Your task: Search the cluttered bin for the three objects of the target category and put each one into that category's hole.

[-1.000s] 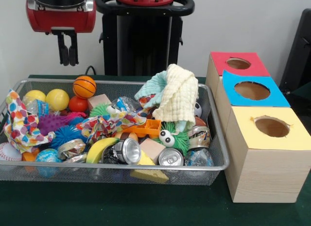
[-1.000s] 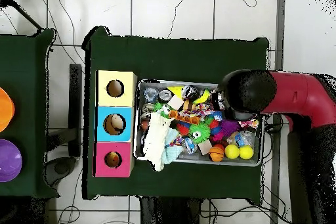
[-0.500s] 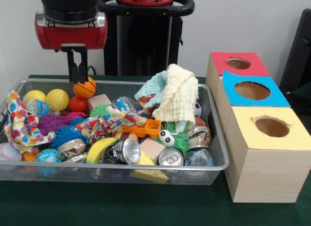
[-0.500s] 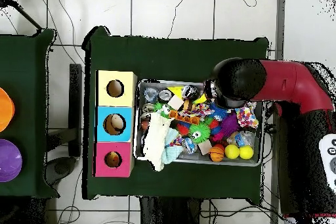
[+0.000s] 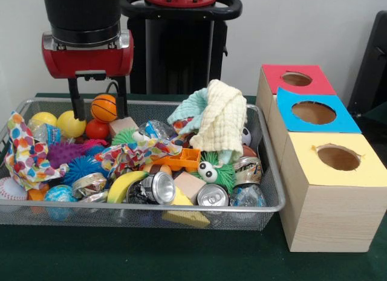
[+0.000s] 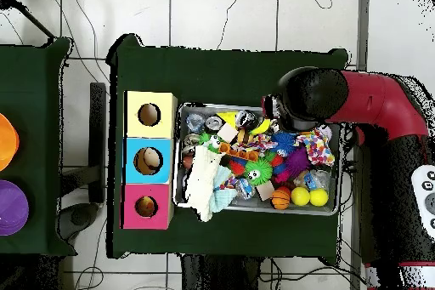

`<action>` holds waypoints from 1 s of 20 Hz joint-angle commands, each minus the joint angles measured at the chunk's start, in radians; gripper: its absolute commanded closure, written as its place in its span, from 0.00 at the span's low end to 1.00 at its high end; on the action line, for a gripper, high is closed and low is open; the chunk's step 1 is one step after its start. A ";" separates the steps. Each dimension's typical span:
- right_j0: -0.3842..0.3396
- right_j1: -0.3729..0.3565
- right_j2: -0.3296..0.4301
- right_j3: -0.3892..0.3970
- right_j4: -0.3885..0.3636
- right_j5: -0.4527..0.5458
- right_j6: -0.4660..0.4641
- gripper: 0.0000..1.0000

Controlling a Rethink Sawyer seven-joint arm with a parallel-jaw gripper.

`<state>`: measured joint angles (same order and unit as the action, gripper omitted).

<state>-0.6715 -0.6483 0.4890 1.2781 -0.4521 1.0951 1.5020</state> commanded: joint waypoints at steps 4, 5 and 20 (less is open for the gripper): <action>0.016 0.087 -0.061 -0.019 0.045 0.018 0.125 0.00; 0.020 0.095 -0.063 -0.026 0.045 0.013 0.123 0.00; 0.077 0.139 -0.109 -0.016 0.078 -0.113 0.202 0.00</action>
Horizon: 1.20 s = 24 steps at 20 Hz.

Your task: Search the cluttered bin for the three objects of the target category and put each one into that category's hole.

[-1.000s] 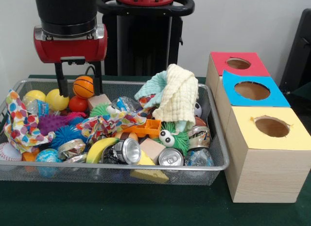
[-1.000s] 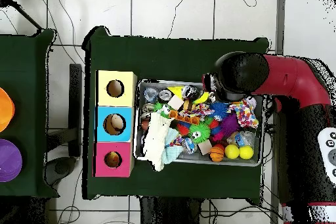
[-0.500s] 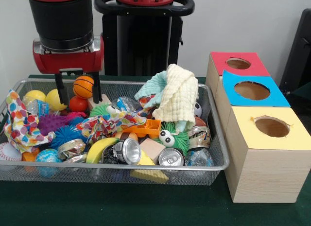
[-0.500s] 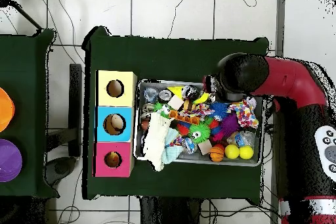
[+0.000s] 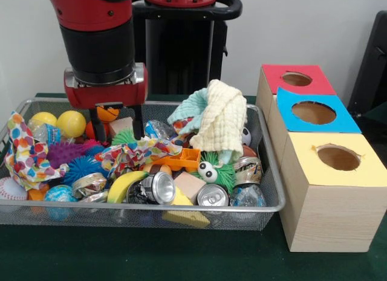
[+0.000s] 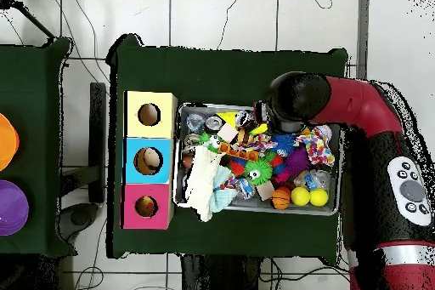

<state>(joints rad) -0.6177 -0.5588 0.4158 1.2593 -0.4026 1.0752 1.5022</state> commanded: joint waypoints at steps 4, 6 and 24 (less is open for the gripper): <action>0.037 0.078 -0.045 -0.006 0.033 -0.124 0.193 0.00; 0.043 0.095 -0.052 -0.024 0.029 -0.131 0.182 0.00; 0.081 0.112 -0.153 -0.070 0.006 -0.076 0.149 0.00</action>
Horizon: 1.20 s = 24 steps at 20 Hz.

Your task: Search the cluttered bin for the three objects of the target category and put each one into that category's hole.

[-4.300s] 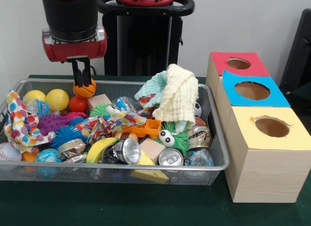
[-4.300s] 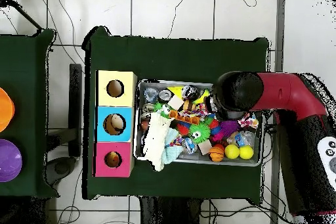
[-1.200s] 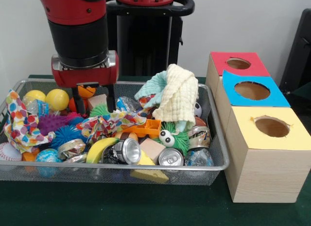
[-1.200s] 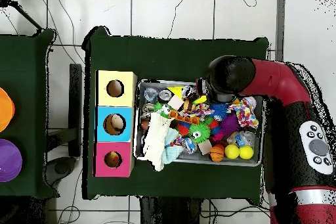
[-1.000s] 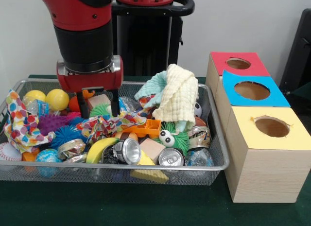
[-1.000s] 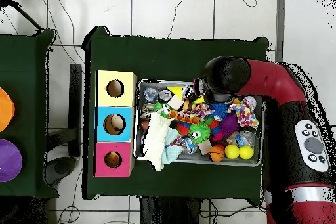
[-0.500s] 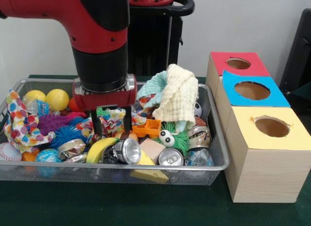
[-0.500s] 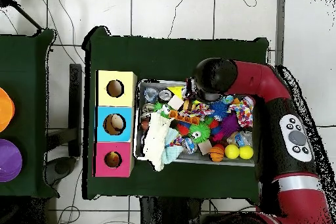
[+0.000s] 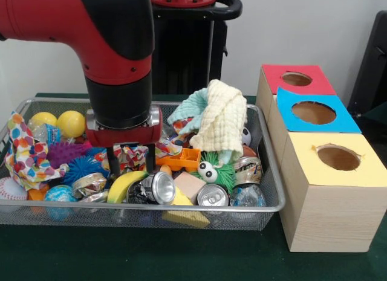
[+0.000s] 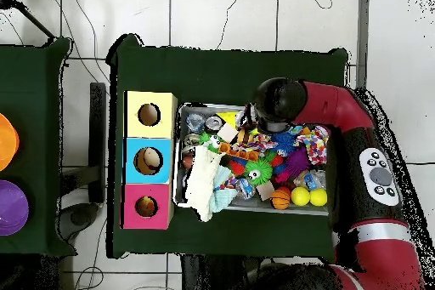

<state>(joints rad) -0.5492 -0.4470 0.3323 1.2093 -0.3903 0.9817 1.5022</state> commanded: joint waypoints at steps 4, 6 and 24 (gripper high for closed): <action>0.010 -0.007 -0.087 0.004 0.007 0.018 0.147 0.00; 0.011 -0.002 -0.091 0.008 0.014 0.017 0.144 0.00; 0.042 0.033 -0.135 0.035 0.068 0.041 0.164 0.00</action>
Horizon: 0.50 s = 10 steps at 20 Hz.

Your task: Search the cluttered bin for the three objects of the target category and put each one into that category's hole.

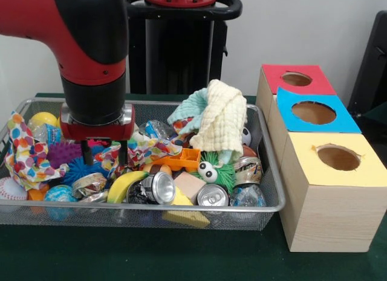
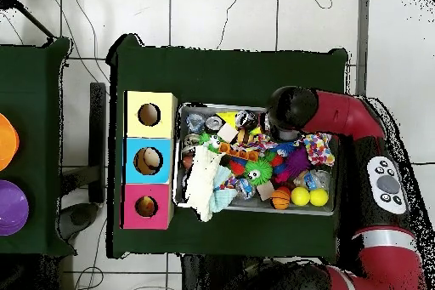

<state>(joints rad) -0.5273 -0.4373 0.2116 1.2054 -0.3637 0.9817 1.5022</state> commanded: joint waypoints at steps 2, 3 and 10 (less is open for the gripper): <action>0.027 0.019 -0.023 0.044 0.048 0.045 0.168 0.00; 0.030 0.018 -0.027 0.047 0.052 0.047 0.169 0.00; 0.053 0.028 -0.057 0.057 0.083 0.072 0.191 0.00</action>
<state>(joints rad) -0.4921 -0.4353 0.1696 1.2054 -0.3273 0.9817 1.5022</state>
